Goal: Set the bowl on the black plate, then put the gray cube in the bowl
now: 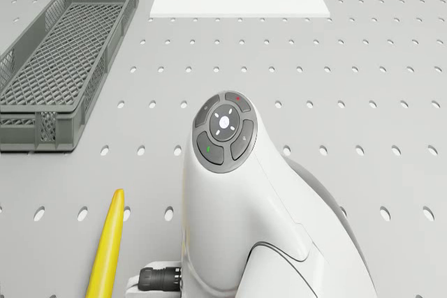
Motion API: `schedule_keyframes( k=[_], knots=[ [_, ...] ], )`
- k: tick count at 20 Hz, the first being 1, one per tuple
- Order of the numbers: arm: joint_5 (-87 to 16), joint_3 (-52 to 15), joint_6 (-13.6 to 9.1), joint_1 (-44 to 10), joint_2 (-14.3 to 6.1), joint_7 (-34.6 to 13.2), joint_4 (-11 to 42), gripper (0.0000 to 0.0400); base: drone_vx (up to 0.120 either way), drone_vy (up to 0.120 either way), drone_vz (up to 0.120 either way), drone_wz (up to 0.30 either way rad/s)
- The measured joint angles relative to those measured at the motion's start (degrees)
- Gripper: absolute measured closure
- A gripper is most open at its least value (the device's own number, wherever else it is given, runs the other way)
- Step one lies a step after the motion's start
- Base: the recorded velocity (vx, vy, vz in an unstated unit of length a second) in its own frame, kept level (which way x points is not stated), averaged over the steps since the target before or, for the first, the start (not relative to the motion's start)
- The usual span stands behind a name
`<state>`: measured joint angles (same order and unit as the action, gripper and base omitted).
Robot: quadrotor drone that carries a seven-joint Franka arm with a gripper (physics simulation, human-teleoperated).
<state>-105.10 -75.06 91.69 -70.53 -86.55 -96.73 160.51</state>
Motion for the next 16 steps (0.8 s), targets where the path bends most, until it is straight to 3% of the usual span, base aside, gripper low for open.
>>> schedule_keyframes(
  k=[4,16],
  knots=[
    [1.6,-1.6,-0.4,0.1,-0.2,-0.1,0.3,0.0299,-0.08,0.08,0.11,0.0],
    [2.9,-2.8,-0.1,0.0,-1.0,-0.3,0.5,0.03,-0.12,0.12,0.0,0.0]
  ],
)
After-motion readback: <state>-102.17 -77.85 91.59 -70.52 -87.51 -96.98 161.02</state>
